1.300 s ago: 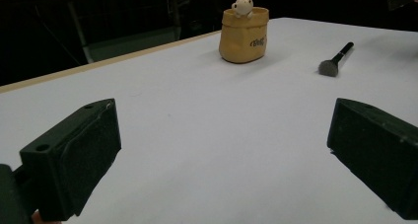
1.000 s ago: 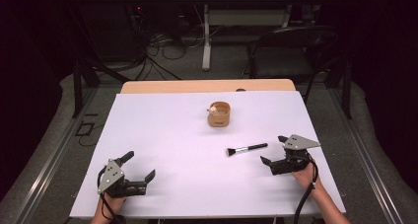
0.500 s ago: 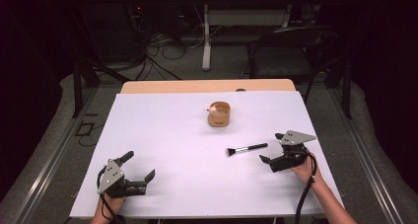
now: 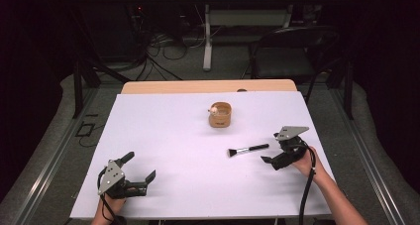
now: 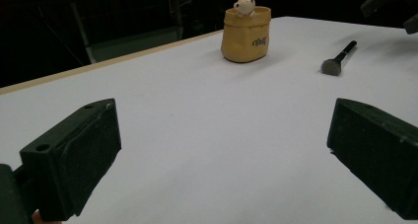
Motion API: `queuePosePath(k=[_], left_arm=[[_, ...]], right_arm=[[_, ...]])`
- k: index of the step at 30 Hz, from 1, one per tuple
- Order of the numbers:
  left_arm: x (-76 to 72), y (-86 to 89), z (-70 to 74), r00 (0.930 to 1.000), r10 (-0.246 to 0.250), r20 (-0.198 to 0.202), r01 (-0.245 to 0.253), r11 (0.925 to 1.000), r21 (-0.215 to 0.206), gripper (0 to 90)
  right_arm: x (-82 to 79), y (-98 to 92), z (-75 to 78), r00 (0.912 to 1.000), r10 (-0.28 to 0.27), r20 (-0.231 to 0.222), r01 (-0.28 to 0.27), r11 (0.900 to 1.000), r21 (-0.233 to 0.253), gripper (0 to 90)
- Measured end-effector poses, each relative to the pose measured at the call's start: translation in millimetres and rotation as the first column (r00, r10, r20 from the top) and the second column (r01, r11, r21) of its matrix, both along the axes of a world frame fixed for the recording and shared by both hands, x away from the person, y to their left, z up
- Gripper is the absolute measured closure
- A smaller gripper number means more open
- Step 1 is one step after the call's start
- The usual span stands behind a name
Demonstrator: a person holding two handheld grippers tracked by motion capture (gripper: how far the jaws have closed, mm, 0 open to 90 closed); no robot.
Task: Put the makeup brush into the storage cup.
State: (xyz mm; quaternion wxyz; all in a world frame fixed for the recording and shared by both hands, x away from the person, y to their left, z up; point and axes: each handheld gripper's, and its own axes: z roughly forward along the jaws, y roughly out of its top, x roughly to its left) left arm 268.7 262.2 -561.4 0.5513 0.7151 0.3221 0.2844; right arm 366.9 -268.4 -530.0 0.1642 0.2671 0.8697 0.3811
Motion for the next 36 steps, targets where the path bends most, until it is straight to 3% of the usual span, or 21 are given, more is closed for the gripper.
queuePosePath(k=[9, 14, 16, 20, 22, 26, 36], left_arm=[[-0.1, 0.3, 0.1, 1.0000, -0.004, -0.001, 0.004, 1.0000, 0.004, 0.0], [-0.1, 0.4, 0.1, 1.0000, -0.005, 0.000, 0.005, 1.0000, 0.005, 0.0], [-0.1, 0.3, 0.0, 1.0000, -0.004, 0.000, 0.004, 1.0000, 0.003, 0.0], [0.2, 0.1, -0.1, 1.0000, -0.004, -0.002, 0.004, 1.0000, 0.004, 0.0], [0.2, 0.1, -0.1, 1.0000, -0.004, -0.002, 0.004, 1.0000, 0.004, 0.0], [0.2, 0.1, -0.2, 1.0000, -0.004, -0.002, 0.004, 1.0000, 0.003, 0.0], [0.4, 0.2, -0.3, 1.0000, -0.003, -0.003, 0.003, 1.0000, 0.006, 0.0]], right_arm=[[12.2, 6.8, 3.6, 0.9985, 0.047, -0.029, -0.048, 0.998, -0.036, 0.0], [17.9, 7.4, 7.1, 0.9980, 0.059, -0.022, -0.060, 0.997, -0.052, 0.0], [20.9, 9.6, 4.4, 0.9968, 0.074, -0.032, -0.076, 0.993, -0.087, 0.0], [23.6, 11.3, 0.4, 0.9962, 0.081, -0.032, -0.083, 0.993, -0.086, 0.0], [27.1, 12.2, 1.1, 0.9936, 0.094, -0.064, -0.100, 0.989, -0.111, 0.0], [33.4, 10.8, 8.5, 0.9948, 0.090, -0.046, -0.095, 0.990, -0.105, 2.0], [50.0, 24.5, 15.1, 0.9849, 0.150, -0.086, -0.163, 0.972, -0.170, 0.9]])
